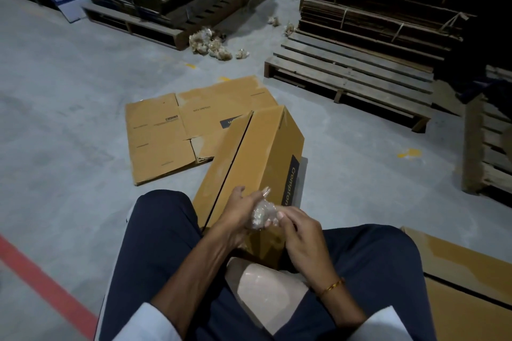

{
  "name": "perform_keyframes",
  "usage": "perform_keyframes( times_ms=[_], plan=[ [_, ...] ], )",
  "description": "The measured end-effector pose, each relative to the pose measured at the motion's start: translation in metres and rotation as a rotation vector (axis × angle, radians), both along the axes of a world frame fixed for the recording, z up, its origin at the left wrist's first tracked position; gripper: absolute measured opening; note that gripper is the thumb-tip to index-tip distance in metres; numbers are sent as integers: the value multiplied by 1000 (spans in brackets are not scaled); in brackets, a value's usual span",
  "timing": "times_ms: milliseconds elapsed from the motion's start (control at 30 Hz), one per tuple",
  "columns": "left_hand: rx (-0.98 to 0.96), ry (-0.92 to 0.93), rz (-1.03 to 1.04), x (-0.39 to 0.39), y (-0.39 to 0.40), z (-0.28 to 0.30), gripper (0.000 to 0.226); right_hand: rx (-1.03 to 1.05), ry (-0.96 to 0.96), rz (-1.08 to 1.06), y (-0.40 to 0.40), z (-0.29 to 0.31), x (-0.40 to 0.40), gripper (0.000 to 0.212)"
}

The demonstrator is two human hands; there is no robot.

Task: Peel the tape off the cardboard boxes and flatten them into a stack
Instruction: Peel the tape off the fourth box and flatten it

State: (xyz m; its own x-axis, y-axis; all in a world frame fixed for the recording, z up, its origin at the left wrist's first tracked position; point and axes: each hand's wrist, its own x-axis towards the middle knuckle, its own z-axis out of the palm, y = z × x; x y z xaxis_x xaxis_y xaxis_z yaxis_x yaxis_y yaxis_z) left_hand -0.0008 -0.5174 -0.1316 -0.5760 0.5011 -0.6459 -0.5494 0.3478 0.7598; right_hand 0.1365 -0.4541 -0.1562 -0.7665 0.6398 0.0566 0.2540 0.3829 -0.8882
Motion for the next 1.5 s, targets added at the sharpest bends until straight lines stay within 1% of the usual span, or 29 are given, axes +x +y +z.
perform_keyframes(
  times_ms=[33,67,100,167,200,267,333,367,400,467,567,667,767,800,867,900,933,967,1033,1067,1100,1133,1200,1233,1267,1333,1400,1433,1500],
  plan=[
    [42,-79,33,-1,1,3,32,-94,42,-66,-2,2,-1,26],
    [60,-79,31,-1,2,5,26,-216,91,-119,-3,4,-3,26],
    [50,-31,13,0,2,6,23,-385,162,-182,-5,6,-4,27],
    [-7,63,1,5,2,5,28,-723,298,-346,-1,10,-8,36],
    [-17,86,2,6,2,3,31,-789,330,-415,3,9,-9,36],
    [8,76,-6,9,2,-2,32,-720,285,-448,9,8,-12,21],
    [46,27,30,10,2,-2,30,-585,193,-393,7,5,-18,5],
    [65,11,61,9,1,-2,28,-520,166,-370,4,4,-22,2],
    [94,-8,89,7,-1,-1,25,-460,150,-354,1,1,-27,5],
    [213,-75,120,3,-5,1,21,-370,135,-327,-1,-5,-36,11],
    [355,-172,51,-5,-13,5,27,-287,121,-325,0,-8,-52,13],
    [419,-241,-30,-19,-19,9,36,-167,123,-293,5,2,-68,20],
    [436,-269,-44,-37,-23,9,37,70,34,-193,11,10,-81,13],
    [428,-267,-43,-43,-24,9,36,107,-1,-158,14,10,-86,12],
    [368,-212,-61,-54,-26,9,29,150,-76,-47,19,11,-99,15],
    [306,-154,-78,-60,-26,11,25,142,-98,24,20,11,-106,17],
    [227,-81,-87,-67,-25,15,23,86,-95,94,22,11,-113,19],
    [138,20,-84,-76,-24,18,21,-43,-65,138,23,13,-120,21],
    [-63,332,-43,-105,-25,22,18,-417,3,118,25,16,-131,26],
    [-157,483,10,-123,-27,24,18,-535,18,79,26,11,-134,27],
    [-217,567,80,-142,-31,23,21,-556,-7,46,27,6,-137,27],
    [-233,559,142,-160,-33,22,23,-483,-77,49,28,-4,-140,27],
    [-219,409,197,-186,-37,15,22,-270,-241,136,26,-29,-146,24],
    [-229,344,168,-192,-38,10,26,-186,-306,202,24,-39,-150,22],
    [-257,327,116,-198,-38,2,34,-114,-356,269,22,-51,-155,22],
    [-297,396,23,-205,-34,-13,52,54,-444,415,17,-68,-167,23],
    [-327,538,-26,-213,-31,-27,67,241,-512,548,15,-84,-180,27],
    [-358,614,-65,-217,-30,-32,70,322,-545,612,15,-91,-187,28],
    [-450,753,-197,-223,-28,-41,68,459,-625,732,15,-105,-198,28]
  ],
)
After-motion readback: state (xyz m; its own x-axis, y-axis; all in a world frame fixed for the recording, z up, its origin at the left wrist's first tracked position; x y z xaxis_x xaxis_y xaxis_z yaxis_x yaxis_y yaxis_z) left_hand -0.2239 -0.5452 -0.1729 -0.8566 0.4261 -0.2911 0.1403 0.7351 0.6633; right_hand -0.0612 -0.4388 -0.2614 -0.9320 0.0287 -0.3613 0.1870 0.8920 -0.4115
